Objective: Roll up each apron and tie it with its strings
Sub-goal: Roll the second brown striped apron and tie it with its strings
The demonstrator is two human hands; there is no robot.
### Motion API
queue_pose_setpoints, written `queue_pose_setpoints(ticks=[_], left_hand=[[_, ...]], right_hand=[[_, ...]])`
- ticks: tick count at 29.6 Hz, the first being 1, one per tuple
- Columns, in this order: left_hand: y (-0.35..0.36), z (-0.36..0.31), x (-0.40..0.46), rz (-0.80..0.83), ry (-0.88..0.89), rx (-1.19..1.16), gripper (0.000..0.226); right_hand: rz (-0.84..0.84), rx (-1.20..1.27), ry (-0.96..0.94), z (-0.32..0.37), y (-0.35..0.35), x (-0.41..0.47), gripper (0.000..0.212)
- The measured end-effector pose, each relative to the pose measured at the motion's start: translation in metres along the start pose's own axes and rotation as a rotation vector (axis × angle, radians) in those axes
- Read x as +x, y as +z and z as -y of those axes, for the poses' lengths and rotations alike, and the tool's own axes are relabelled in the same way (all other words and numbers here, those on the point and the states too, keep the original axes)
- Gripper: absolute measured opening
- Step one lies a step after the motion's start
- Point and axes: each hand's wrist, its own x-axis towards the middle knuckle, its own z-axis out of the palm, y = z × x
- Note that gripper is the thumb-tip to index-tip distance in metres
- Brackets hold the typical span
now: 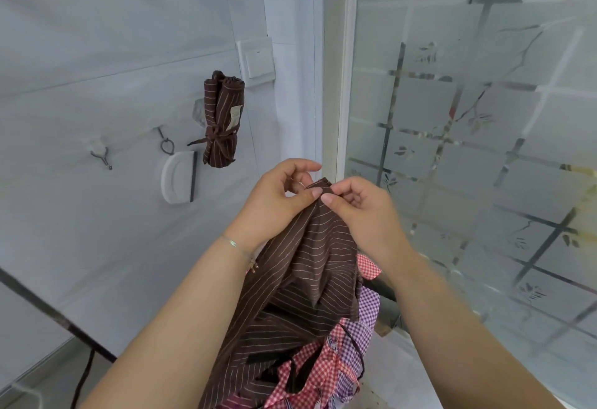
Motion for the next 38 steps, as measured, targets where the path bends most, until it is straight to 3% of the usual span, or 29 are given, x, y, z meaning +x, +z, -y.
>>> queue_pose_setpoints(ticks=[3, 7, 10, 14, 19, 26, 29, 33, 36, 38], left_hand=[[-0.004, -0.006, 0.003, 0.11, -0.13, 0.075, 0.016], [-0.011, -0.014, 0.006, 0.256, -0.277, -0.036, 0.019], [-0.015, -0.013, 0.011, 0.271, -0.334, -0.109, 0.022], [-0.013, -0.012, 0.015, 0.179, -0.278, -0.126, 0.015], [-0.007, -0.009, 0.016, 0.184, -0.168, 0.009, 0.016], [0.004, -0.014, 0.025, -0.068, -0.058, 0.131, 0.02], [-0.013, -0.023, 0.044, -0.356, 0.006, 0.027, 0.021], [-0.066, -0.03, 0.071, -0.745, 0.14, 0.012, 0.015], [-0.088, -0.009, 0.069, -0.856, 0.104, 0.082, 0.022], [-0.093, 0.01, 0.062, -0.888, 0.008, 0.141, 0.026]], right_hand=[[-0.02, -0.011, -0.021, 0.0, 0.0, 0.003, 0.014], [0.001, -0.103, -0.042, 0.003, -0.003, 0.007, 0.016], [0.039, -0.127, -0.073, 0.009, -0.007, 0.009, 0.017], [0.132, -0.224, -0.073, 0.013, -0.01, 0.014, 0.014], [0.145, -0.322, -0.054, 0.011, -0.013, 0.019, 0.008], [0.138, -0.319, -0.103, 0.002, -0.005, 0.022, 0.016], [0.157, -0.42, -0.127, -0.016, 0.0, 0.023, 0.028], [0.287, -0.839, -0.034, -0.049, -0.014, 0.032, 0.033], [0.302, -0.922, 0.077, -0.047, -0.043, 0.043, 0.031], [0.181, -0.926, 0.016, -0.04, -0.059, 0.055, 0.032]])
